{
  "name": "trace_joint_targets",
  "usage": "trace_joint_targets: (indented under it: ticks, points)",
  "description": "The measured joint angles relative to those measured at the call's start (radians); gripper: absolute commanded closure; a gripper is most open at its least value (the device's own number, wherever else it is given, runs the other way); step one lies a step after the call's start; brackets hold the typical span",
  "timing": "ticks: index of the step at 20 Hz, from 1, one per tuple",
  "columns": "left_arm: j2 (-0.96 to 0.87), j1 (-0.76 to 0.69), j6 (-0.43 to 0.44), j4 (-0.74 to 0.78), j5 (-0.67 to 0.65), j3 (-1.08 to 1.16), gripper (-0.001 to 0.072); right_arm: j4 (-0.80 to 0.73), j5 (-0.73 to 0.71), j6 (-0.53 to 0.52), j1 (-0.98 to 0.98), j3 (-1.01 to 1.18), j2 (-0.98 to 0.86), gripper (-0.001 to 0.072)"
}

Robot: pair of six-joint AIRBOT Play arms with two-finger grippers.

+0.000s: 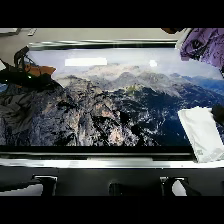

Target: Fold the clothes and pants, and hang the long-sleeved shirts on hangers.

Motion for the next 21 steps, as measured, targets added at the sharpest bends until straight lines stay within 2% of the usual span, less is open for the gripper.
trace_joint_targets:
  ticks: [5,9,21]
  points:
    - [0.086,-0.053,0.071,0.064,0.147,-0.166,0.0692,-0.006,0.041,-0.062,0.42,0.003,0.002,0.0676]
    - [0.138,-0.069,0.089,0.086,0.188,-0.249,0.069,-0.012,0.055,-0.074,0.63,0.003,0.002,0.0674]
    - [0.156,-0.072,0.097,0.097,0.179,-0.28,0.069,-0.015,0.075,-0.08,0.722,0.003,0.003,0.0674]
